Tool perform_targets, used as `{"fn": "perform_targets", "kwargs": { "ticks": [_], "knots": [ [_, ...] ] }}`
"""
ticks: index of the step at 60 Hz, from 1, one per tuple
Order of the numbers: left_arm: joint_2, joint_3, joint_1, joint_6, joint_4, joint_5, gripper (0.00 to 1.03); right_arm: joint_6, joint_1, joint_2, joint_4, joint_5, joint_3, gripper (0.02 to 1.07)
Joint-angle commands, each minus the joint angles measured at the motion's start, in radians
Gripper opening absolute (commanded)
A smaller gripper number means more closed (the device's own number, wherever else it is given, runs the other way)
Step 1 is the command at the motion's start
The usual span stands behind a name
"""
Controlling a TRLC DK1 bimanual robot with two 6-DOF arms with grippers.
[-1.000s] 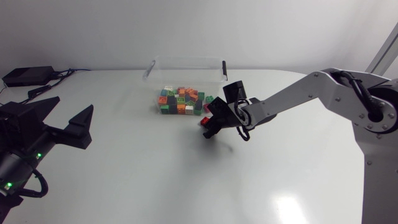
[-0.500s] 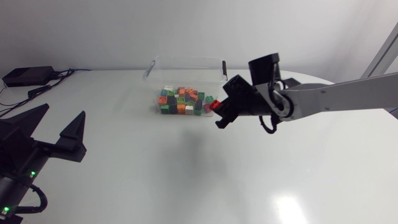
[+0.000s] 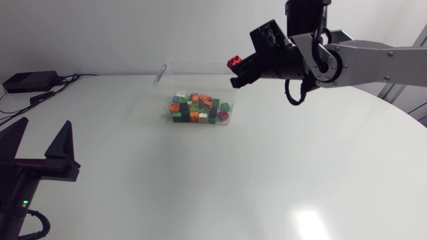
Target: Place the duplo bricks in the container
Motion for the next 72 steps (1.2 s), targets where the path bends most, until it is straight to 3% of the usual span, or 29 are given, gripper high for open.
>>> {"fn": "perform_targets", "kwargs": {
  "ticks": [1,25,66,72],
  "knots": [
    [-0.076,-0.029,0.006,-0.041,-0.01,-0.016,0.99,0.042,0.017,0.071,0.006,0.015,0.067,0.35],
    [-0.113,-0.029,0.051,-0.068,-0.036,-0.033,0.99,0.076,0.051,0.309,0.078,0.103,0.294,0.35],
    [-0.151,-0.028,0.052,-0.061,-0.372,-0.036,0.99,0.039,0.054,0.556,0.141,0.175,0.491,0.35],
    [-0.151,-0.026,0.057,-0.071,-0.379,-0.036,0.99,0.034,0.055,0.576,0.156,0.199,0.507,0.36]
  ]
}}
